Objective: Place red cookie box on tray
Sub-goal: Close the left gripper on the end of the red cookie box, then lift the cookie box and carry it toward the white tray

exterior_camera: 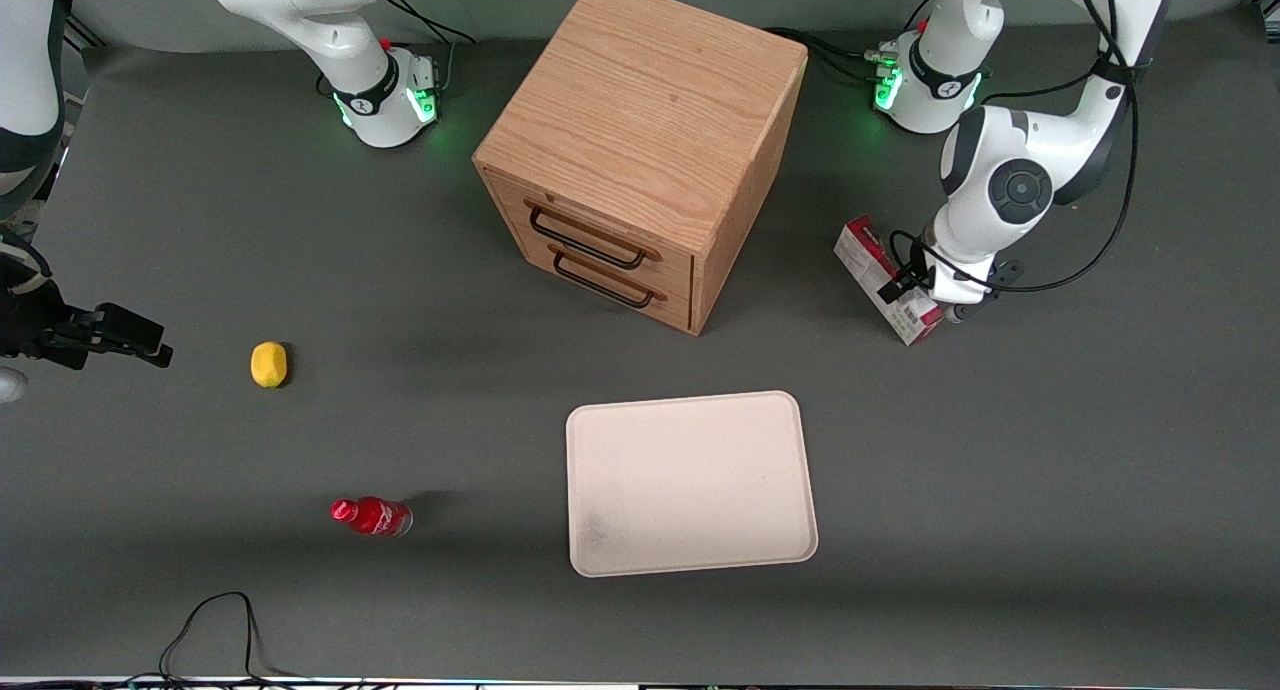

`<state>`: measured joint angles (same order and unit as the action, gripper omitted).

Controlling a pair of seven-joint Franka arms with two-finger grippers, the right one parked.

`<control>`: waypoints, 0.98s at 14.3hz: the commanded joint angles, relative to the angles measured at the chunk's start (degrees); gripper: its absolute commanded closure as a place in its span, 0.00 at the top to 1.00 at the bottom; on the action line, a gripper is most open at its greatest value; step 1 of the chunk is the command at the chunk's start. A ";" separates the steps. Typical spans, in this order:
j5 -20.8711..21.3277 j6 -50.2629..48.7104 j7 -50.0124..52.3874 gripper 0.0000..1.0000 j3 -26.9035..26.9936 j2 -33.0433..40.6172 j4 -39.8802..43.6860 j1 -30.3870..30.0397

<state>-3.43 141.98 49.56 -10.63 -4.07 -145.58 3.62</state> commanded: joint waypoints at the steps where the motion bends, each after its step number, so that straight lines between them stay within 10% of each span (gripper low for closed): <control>1: -0.35 1.81 1.24 0.57 -0.79 -1.64 -0.32 -0.11; 5: -0.44 0.50 1.33 0.00 -1.23 -1.47 -0.15 -0.20; 14: -0.44 -21.09 1.33 0.00 -2.11 -1.29 18.19 -0.11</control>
<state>-3.90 129.13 50.84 -12.39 -5.91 -134.80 3.63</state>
